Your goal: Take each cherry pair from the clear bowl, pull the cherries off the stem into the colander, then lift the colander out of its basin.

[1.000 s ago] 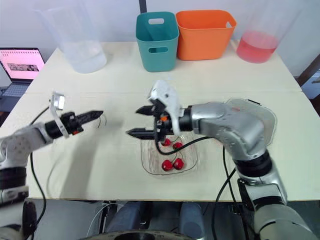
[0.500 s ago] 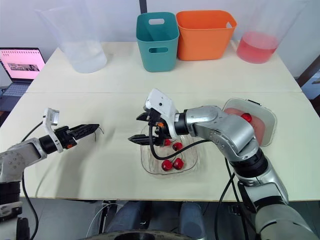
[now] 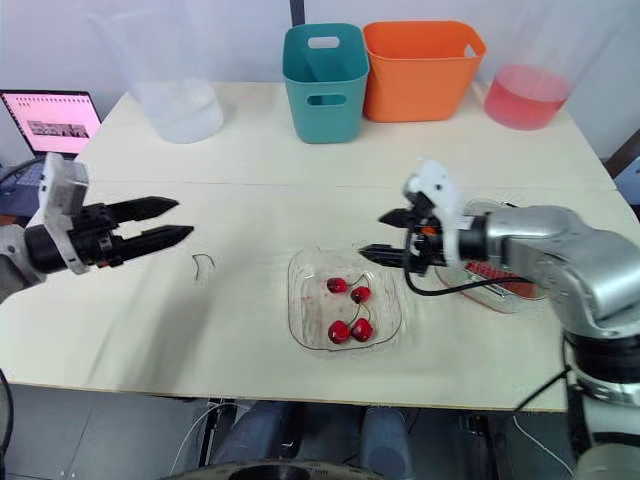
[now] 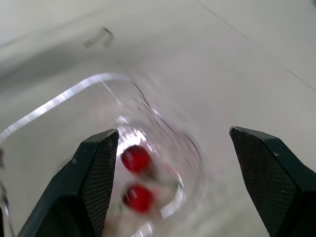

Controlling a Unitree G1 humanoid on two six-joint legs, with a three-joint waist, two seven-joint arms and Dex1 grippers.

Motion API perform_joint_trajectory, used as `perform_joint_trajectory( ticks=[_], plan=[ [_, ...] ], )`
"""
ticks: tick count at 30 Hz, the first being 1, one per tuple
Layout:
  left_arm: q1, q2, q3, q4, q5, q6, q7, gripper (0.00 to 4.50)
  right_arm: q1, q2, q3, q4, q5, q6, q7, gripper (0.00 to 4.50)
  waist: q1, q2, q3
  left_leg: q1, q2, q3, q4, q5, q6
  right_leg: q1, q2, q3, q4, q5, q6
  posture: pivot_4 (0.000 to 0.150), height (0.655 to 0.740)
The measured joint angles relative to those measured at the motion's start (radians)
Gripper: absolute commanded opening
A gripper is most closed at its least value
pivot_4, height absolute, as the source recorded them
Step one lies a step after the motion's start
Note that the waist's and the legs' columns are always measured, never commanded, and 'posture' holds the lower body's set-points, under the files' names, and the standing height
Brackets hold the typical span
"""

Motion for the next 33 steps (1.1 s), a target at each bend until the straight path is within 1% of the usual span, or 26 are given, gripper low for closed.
perform_joint_trajectory(
  ticks=[4, 8, 11, 16, 21, 26, 29, 33],
  plan=[
    [-0.021, -0.001, -0.088, -0.058, -0.003, 0.002, -0.001, 3.35, -0.009, -0.056, 0.017, -0.061, 0.034, 0.089, -0.003, 3.84, -0.010, 0.000, 0.000, 0.001, 0.002, 0.001, 0.000, 0.000, 0.000, 0.000, 0.001, 0.000, 0.000, 0.000, 0.000, 0.150, 0.7400],
    [-0.054, 0.019, -0.182, -0.087, 0.024, -0.010, -0.035, 3.35, -0.074, -0.045, 0.145, -0.127, 0.018, 0.115, -0.028, 3.84, -0.010, 0.000, 0.000, 0.000, 0.002, 0.002, 0.000, 0.000, 0.000, 0.000, 0.001, 0.000, 0.000, 0.000, 0.000, 0.150, 0.7400],
    [-0.060, 0.059, -0.246, -0.130, 0.050, -0.030, -0.080, 3.35, -0.145, 0.017, 0.298, -0.144, -0.048, 0.109, -0.071, 3.84, -0.009, 0.000, 0.000, 0.000, 0.001, 0.002, -0.001, 0.000, 0.000, -0.001, 0.000, 0.000, -0.001, 0.000, 0.000, 0.150, 0.7400],
    [-0.054, 0.063, -0.297, -0.174, 0.070, -0.035, -0.096, 3.35, -0.211, 0.060, 0.531, -0.121, -0.201, 0.072, -0.110, 3.84, -0.006, 0.000, 0.000, -0.001, 0.000, 0.000, 0.000, 0.000, 0.000, 0.000, 0.000, 0.000, -0.001, 0.000, 0.000, 0.150, 0.7400],
    [-0.039, 0.068, -0.302, -0.209, 0.066, -0.031, -0.091, 3.35, -0.254, 0.091, 0.662, -0.069, -0.315, 0.033, -0.109, 3.84, -0.011, 0.000, 0.000, -0.001, 0.000, 0.000, 0.000, 0.000, 0.000, -0.001, 0.001, 0.000, 0.000, 0.000, 0.000, 0.150, 0.7400],
    [-0.040, 0.067, -0.302, -0.209, 0.066, -0.031, -0.081, 3.35, -0.285, 0.139, 0.726, -0.024, -0.391, 0.002, -0.090, 3.84, -0.010, 0.000, 0.000, -0.001, 0.000, 0.000, -0.001, 0.000, 0.000, -0.001, 0.001, 0.000, 0.000, 0.000, 0.000, 0.150, 0.7400],
    [-0.041, 0.064, -0.303, -0.209, 0.066, -0.031, -0.076, 3.38, -0.291, 0.157, 0.779, -0.001, -0.433, -0.024, -0.072, 2.97, -0.010, 0.000, 0.000, -0.001, 0.000, 0.000, -0.001, 0.000, -0.001, -0.001, 0.001, 0.000, 0.000, 0.000, 0.000, 0.150, 0.7400],
    [-0.042, 0.056, -0.303, -0.208, 0.066, -0.031, -0.066, 3.38, -0.303, 0.162, 0.805, 0.006, -0.477, -0.046, -0.041, 0.85, -0.009, 0.000, 0.000, 0.000, -0.001, 0.000, 0.000, 0.000, -0.001, -0.001, 0.001, 0.000, 0.000, 0.000, 0.000, 0.150, 0.7400]
  ],
)
